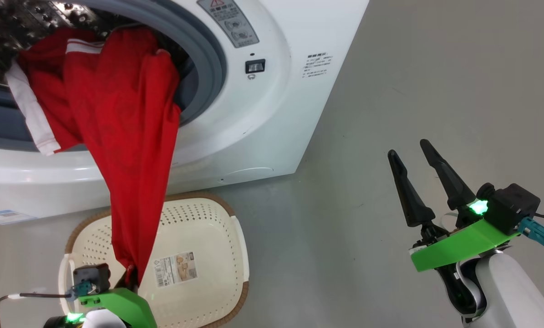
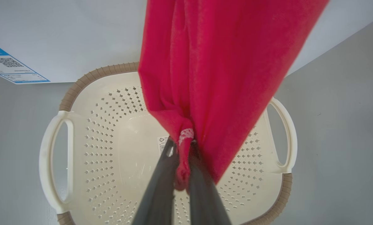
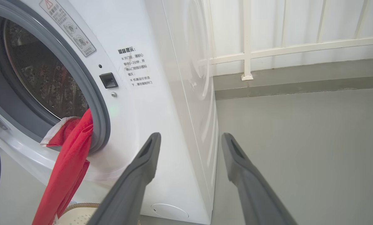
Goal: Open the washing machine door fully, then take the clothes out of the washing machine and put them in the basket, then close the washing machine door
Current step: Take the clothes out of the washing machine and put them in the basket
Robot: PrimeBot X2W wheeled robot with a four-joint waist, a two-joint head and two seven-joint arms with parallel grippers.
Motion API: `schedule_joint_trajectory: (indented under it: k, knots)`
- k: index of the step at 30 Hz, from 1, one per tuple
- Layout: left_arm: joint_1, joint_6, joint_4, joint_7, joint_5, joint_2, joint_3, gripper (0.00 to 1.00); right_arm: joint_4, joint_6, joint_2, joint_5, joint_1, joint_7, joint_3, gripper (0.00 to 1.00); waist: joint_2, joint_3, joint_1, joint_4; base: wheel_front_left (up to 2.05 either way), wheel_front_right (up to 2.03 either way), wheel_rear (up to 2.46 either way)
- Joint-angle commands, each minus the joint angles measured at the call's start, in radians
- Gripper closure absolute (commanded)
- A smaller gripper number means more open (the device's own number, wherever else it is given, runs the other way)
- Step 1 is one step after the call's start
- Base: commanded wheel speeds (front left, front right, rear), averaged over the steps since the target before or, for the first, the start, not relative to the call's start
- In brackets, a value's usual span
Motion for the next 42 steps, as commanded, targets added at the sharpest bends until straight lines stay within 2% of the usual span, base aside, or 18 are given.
schedule_joint_trajectory:
  k: [1, 9, 10, 12, 13, 14, 30, 42]
  knots:
    - [-0.008, -0.007, 0.002, -0.011, -0.006, 0.019, 0.028, 1.00, -0.021, 0.002, -0.003, 0.015, -0.005, -0.005, 0.019, 0.00, 0.0000, 0.001, 0.0000, 0.000, 0.00, 0.00, 0.00]
    - [-0.016, -0.013, -0.033, -0.012, -0.004, 0.021, 0.047, 1.00, -0.016, 0.002, -0.003, 0.014, -0.004, -0.005, 0.018, 0.00, 0.0000, -0.004, 0.0000, 0.004, 0.00, 0.00, 0.00]
    - [-0.014, -0.014, -0.039, -0.012, -0.003, 0.021, 0.050, 0.93, -0.015, 0.002, -0.003, 0.015, -0.004, -0.005, 0.018, 0.00, 0.0000, -0.005, 0.0000, 0.005, 0.00, 0.00, 0.00]
    - [-0.011, -0.014, -0.054, -0.012, -0.001, 0.022, 0.059, 0.55, -0.014, 0.002, -0.003, 0.015, -0.004, -0.005, 0.019, 0.00, 0.0000, -0.007, 0.0000, 0.006, 0.00, 0.00, 0.00]
    - [-0.010, -0.015, -0.061, -0.012, 0.000, 0.022, 0.064, 0.13, -0.014, 0.002, -0.003, 0.016, -0.003, -0.005, 0.019, 0.00, 0.0000, -0.006, 0.0000, 0.007, 0.00, 0.00, 0.00]
    - [-0.009, -0.015, -0.068, -0.012, 0.001, 0.022, 0.067, 0.00, -0.014, 0.002, -0.003, 0.016, -0.003, -0.005, 0.018, 0.00, 0.0000, -0.006, 0.0000, 0.008, 0.00, 0.00, 0.00]
    - [0.044, -0.014, -0.255, -0.012, 0.057, 0.045, 0.142, 0.00, -0.016, 0.002, 0.004, 0.015, -0.001, -0.005, 0.004, 0.00, 0.0000, -0.007, 0.0000, 0.017, 0.00, 0.00, 0.00]
    - [0.114, -0.004, -0.522, -0.012, 0.130, 0.043, 0.200, 0.00, -0.018, 0.002, 0.000, 0.015, 0.006, -0.005, -0.004, 0.00, 0.0000, -0.014, 0.0000, 0.023, 0.00, 0.00, 0.00]
